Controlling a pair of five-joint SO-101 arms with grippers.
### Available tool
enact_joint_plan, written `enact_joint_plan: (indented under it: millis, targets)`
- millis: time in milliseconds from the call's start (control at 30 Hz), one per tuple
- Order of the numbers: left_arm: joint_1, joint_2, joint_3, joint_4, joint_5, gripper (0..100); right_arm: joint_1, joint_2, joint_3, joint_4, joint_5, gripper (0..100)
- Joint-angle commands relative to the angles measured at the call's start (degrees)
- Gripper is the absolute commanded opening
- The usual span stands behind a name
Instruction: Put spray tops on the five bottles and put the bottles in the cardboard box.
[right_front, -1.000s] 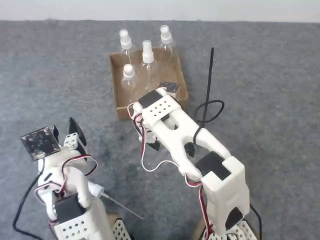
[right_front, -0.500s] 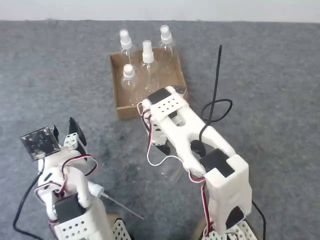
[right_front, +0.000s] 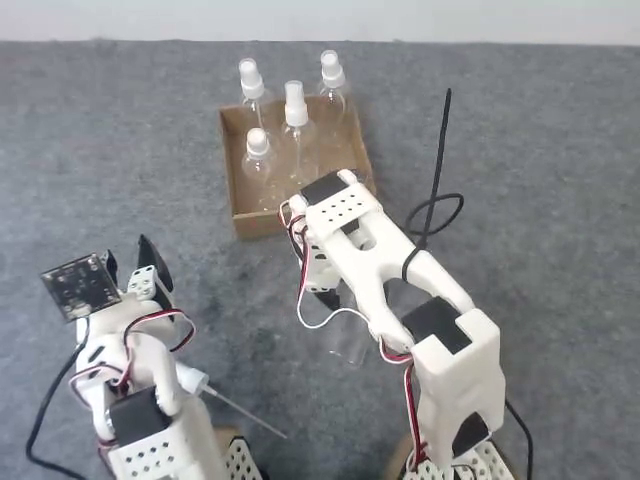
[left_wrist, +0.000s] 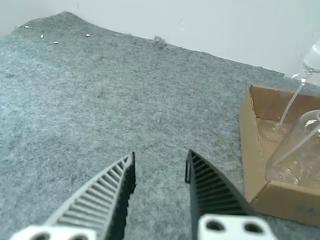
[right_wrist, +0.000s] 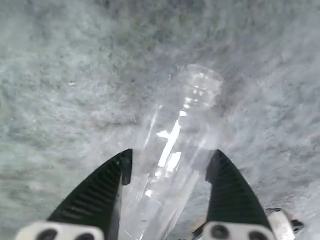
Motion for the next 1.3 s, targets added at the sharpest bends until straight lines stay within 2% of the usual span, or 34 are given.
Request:
enact_joint_plan:
  millis: [0, 100, 467, 667, 933, 1133, 1267]
  targets:
    - [-0.4, -1.1, -0.7, -1.8, 0.4, 16, 0.5, -4.2, -0.3, -0.4, 6.6, 5.5]
    - [-0.4, -1.1, -0.7, -1.8, 0.4, 16, 0.5, -7.5, -0.2, -0.5, 14.8, 0.4]
    - [-0.4, -1.1, -0.7, -1.8, 0.4, 16, 1.0, -11.4, -0.2, -0.2, 46.2, 0.7]
    - [-0.4, -1.1, -0.7, -1.8, 0.4, 16, 1.1, -11.4, -0.2, 4.4, 61.5, 0.7]
    - [-0.4, -1.1, -0.8, -1.8, 0.4, 16, 1.2, -11.1, -0.1, 1.2, 68.9, 0.7]
    - [-0.4, -1.1, -0.8, -1.8, 0.4, 16, 1.0, -10.9, -0.1, -3.6, 70.9, 0.7]
    - [-0.4, -1.1, -0.8, -1.8, 0.4, 16, 1.0, -10.9, -0.1, -2.9, 73.6, 1.4]
